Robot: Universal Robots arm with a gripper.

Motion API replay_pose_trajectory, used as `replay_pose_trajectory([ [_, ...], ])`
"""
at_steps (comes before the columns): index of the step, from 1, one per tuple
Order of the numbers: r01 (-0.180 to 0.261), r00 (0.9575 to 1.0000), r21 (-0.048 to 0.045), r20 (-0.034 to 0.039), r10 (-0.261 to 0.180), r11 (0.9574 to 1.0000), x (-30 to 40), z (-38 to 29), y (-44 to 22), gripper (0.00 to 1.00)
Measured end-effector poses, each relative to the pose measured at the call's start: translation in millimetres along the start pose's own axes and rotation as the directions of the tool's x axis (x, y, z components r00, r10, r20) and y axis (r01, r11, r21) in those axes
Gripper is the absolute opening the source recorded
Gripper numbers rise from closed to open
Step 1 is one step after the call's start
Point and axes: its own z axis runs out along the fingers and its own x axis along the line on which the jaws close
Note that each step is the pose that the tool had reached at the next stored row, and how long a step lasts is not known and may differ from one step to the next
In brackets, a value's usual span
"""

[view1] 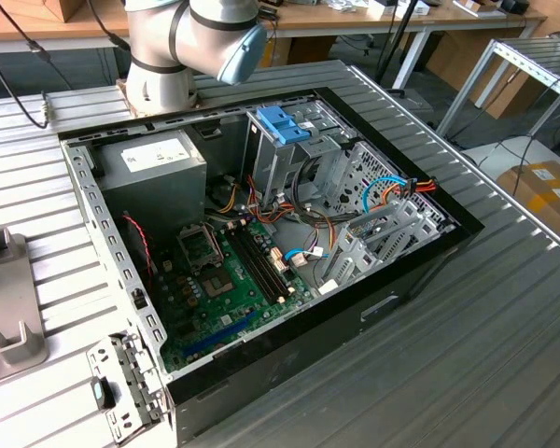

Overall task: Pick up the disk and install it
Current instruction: 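Reach for the disk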

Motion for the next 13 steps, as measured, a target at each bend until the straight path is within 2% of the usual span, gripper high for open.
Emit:
replay_pose_trajectory([
  [13,0.0,1.0,0.0,0.0,0.0,1.0,5.7,-0.1,-0.4,0.1],
])
